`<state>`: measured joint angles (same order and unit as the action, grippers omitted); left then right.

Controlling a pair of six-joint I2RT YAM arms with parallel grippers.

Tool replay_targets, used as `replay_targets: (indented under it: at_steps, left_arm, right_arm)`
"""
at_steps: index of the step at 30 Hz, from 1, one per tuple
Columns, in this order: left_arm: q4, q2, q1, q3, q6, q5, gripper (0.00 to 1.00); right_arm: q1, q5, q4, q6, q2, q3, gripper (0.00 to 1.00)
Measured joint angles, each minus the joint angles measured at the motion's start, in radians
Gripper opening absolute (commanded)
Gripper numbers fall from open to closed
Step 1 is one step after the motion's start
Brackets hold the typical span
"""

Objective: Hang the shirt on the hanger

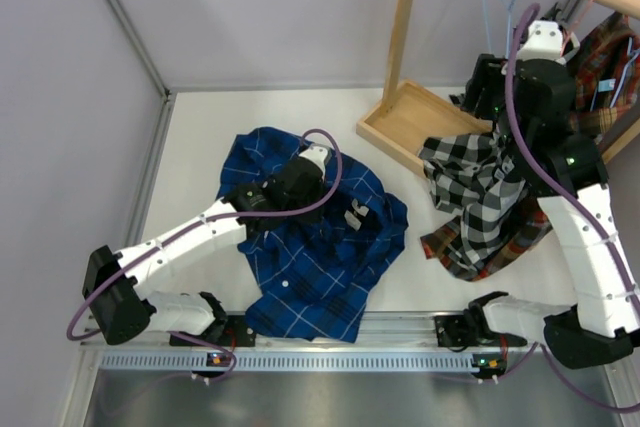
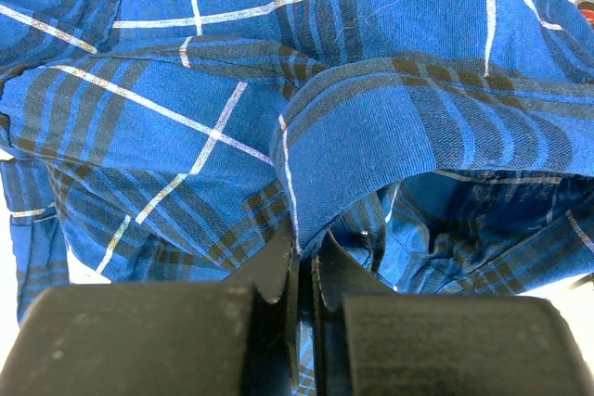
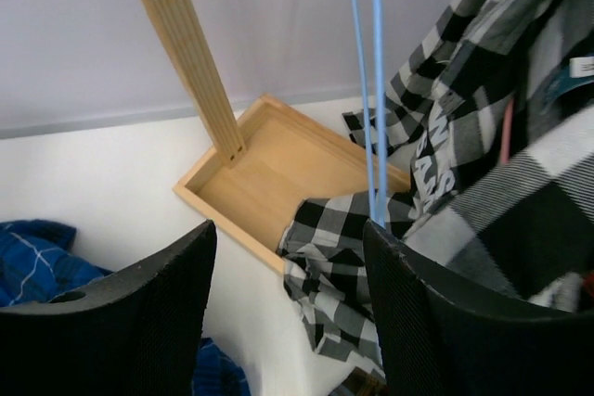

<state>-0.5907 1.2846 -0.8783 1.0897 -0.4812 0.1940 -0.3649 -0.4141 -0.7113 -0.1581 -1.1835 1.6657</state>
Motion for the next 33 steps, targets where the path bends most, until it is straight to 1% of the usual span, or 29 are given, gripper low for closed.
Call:
replay_targets:
  at_steps: [6,10,11,13,14,19,20,23,28,29,31,32,33]
  left_arm:
    - [0.006,0.000,0.000,-0.011,0.000,-0.001,0.00]
    - [0.007,0.000,0.000,-0.024,0.000,-0.008,0.00]
    - [0.007,0.000,0.000,-0.026,0.000,-0.009,0.00]
    - [0.008,0.000,0.000,-0.031,0.000,-0.014,0.00]
    - [0.007,0.000,0.000,-0.033,0.000,-0.014,0.00]
    - [0.008,-0.003,0.000,-0.036,0.000,-0.019,0.00]
    - [0.009,-0.007,0.000,-0.039,0.000,-0.019,0.00]
    - [0.010,-0.021,0.000,-0.050,0.000,-0.019,0.00]
    - [0.011,-0.040,0.000,-0.062,0.001,-0.018,0.00]
    - [0.011,-0.043,0.000,-0.064,0.001,-0.018,0.00]
    - [0.011,-0.045,0.000,-0.067,0.001,-0.018,0.00]
    - [0.012,-0.046,0.000,-0.068,0.001,-0.018,0.00]
    - [0.012,-0.046,0.000,-0.068,0.001,-0.018,0.00]
  right_arm:
    - [0.065,0.024,0.000,0.014,0.031,0.020,0.70]
    - [0.111,0.071,-0.001,0.036,0.024,0.020,0.68]
    - [0.120,0.086,-0.001,0.039,0.020,0.020,0.64]
    - [0.133,0.120,-0.001,0.044,0.005,0.020,0.61]
    - [0.135,0.134,-0.001,0.044,-0.004,0.020,0.57]
    - [0.147,0.169,0.001,0.046,-0.078,0.020,0.48]
    - [0.151,0.174,0.000,0.046,-0.096,0.020,0.44]
    - [0.154,0.176,0.000,0.043,-0.138,0.019,0.31]
    - [0.154,0.171,0.000,0.036,-0.156,0.019,0.24]
    - [0.154,0.167,0.001,0.035,-0.155,0.019,0.20]
    - [0.154,0.156,0.000,0.033,-0.154,0.019,0.15]
    - [0.154,0.151,0.000,0.031,-0.154,0.019,0.09]
    - [0.154,0.145,0.000,0.031,-0.154,0.019,0.08]
